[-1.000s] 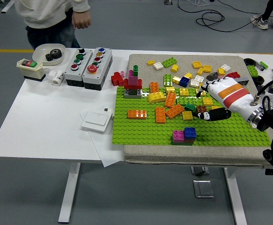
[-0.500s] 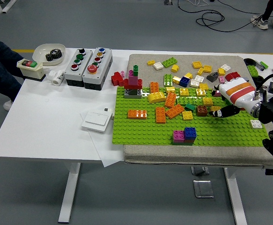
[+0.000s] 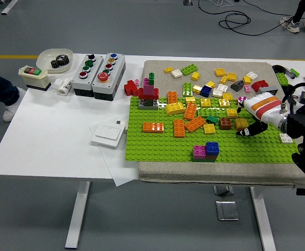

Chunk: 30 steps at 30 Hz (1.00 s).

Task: Pick up the brick,pile it on top of brick,press brick,pick up the brick,pile it on top of brick,press brick

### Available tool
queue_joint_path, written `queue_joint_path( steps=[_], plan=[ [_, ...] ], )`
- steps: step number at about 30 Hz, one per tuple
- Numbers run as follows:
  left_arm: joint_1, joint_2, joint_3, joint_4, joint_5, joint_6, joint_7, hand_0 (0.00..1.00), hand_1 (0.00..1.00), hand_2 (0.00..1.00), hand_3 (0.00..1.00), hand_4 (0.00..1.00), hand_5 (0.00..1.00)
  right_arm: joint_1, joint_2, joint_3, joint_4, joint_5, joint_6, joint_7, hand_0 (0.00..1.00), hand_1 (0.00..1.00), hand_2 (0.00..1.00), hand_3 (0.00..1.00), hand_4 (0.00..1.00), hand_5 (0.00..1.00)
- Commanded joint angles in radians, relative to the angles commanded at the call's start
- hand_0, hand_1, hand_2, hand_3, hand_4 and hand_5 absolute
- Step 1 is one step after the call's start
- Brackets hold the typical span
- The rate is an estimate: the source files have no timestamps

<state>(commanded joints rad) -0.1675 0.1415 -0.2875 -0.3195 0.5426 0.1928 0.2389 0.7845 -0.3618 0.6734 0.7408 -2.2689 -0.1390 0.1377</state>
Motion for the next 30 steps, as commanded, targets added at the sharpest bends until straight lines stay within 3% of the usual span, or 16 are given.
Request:
queue_joint_path(
  steps=[1, 7, 20, 30],
  plan=[
    [-0.001, 0.000, 0.001, 0.000, -0.001, 0.000, -0.001, 0.700, 0.729, 0.749, 0.614, 0.721, 0.686, 0.002, 0.002, 0.001, -0.008, 0.000, -0.003, 0.001, 0.239, 0.133, 0.194, 0.585, 0.927, 0.513],
    [-0.004, 0.000, 0.002, 0.000, -0.004, 0.001, -0.001, 0.701, 0.730, 0.748, 0.614, 0.721, 0.686, 0.011, 0.017, 0.001, -0.042, 0.000, -0.013, 0.009, 0.233, 0.132, 0.189, 0.565, 0.908, 0.532],
    [-0.009, -0.001, 0.003, -0.002, -0.005, 0.000, -0.001, 0.701, 0.729, 0.747, 0.614, 0.721, 0.686, 0.019, 0.041, 0.006, -0.096, 0.005, -0.011, 0.016, 0.227, 0.131, 0.185, 0.549, 0.876, 0.551],
    [-0.010, 0.000, 0.003, -0.002, -0.005, 0.000, 0.000, 0.700, 0.726, 0.747, 0.614, 0.721, 0.686, 0.013, 0.041, 0.005, -0.117, 0.003, -0.038, 0.024, 0.224, 0.130, 0.182, 0.540, 0.845, 0.560]
  ],
)
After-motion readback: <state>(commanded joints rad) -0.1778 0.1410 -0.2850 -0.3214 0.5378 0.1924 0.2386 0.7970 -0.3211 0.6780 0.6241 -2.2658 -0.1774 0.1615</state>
